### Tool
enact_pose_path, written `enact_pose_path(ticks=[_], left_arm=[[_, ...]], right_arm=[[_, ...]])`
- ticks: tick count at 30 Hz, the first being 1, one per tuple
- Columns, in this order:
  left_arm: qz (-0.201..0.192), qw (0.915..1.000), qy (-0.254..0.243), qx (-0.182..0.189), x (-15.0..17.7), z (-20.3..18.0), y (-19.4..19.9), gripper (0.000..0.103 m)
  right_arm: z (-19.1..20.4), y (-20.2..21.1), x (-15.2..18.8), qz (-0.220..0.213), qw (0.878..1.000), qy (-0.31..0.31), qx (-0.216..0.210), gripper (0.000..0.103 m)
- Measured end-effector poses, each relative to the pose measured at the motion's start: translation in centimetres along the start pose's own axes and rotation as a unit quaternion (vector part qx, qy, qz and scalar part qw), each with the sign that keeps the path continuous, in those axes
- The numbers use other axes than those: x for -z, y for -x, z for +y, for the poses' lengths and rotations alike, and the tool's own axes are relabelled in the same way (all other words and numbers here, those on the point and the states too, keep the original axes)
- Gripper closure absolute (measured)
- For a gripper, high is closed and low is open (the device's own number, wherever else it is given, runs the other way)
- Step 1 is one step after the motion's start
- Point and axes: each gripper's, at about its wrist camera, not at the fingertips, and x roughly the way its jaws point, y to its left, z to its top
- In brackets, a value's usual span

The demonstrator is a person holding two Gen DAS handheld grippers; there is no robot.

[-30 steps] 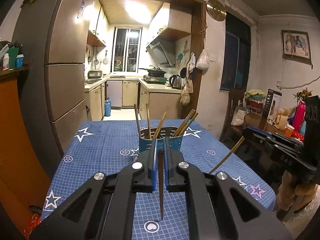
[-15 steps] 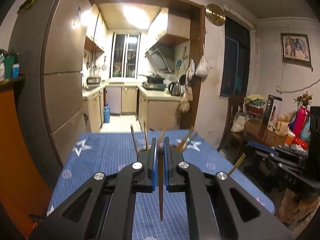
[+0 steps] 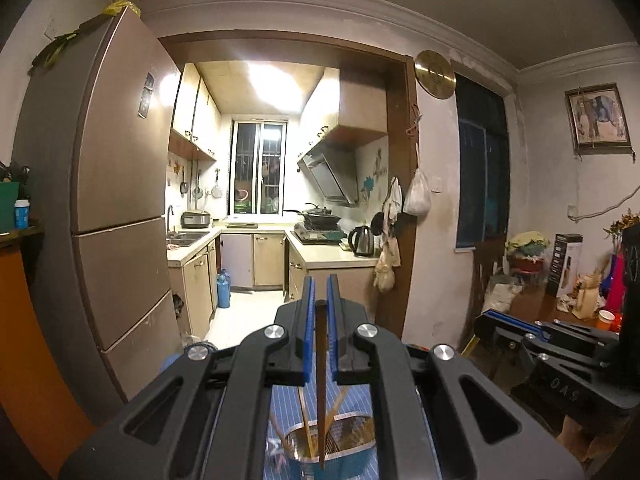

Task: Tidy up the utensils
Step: 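Lower both chopsticks into the teal holder and open both tools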

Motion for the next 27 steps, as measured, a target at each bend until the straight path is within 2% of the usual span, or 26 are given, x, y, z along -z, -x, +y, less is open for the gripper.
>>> enact_pose_path(ticks=[6,13,15,16,17,19,20,23,27], left_arm=[[0.012,0.9997,-0.013,-0.015,2.2,0.6,-4.2,0.099],[0.059,0.9978,-0.015,-0.025,6.3,1.9,-8.0,0.099],[0.085,0.9962,-0.012,-0.015,7.6,2.3,-9.0,0.098],[0.092,0.9954,-0.014,-0.023,8.3,2.4,-9.2,0.098],[0.092,0.9953,-0.013,-0.029,8.7,2.7,-9.1,0.093],[0.088,0.9954,0.001,-0.039,8.6,3.5,-8.7,0.048],[0.077,0.9960,0.007,-0.046,8.4,3.9,-8.3,0.044],[0.065,0.9962,0.018,-0.056,7.9,4.5,-7.0,0.044],[0.063,0.9926,0.026,-0.101,8.5,5.1,-3.9,0.044]], right_arm=[[-1.4,-5.5,0.0,0.013,1.000,-0.010,0.021,0.095],[-2.4,-10.6,3.0,0.052,0.998,-0.019,0.019,0.095],[-2.6,-11.6,3.8,0.066,0.998,-0.016,0.012,0.095],[-2.7,-12.0,4.3,0.070,0.997,-0.015,0.015,0.093],[-2.9,-12.1,4.6,0.071,0.997,-0.018,0.017,0.081],[-3.4,-11.9,5.1,0.062,0.997,-0.031,0.021,0.071],[-3.5,-11.5,5.3,0.059,0.997,-0.034,0.022,0.071],[-4.1,-10.9,5.6,0.055,0.997,-0.037,0.028,0.071],[-4.4,-8.5,7.2,0.049,0.998,-0.037,0.025,0.070]])
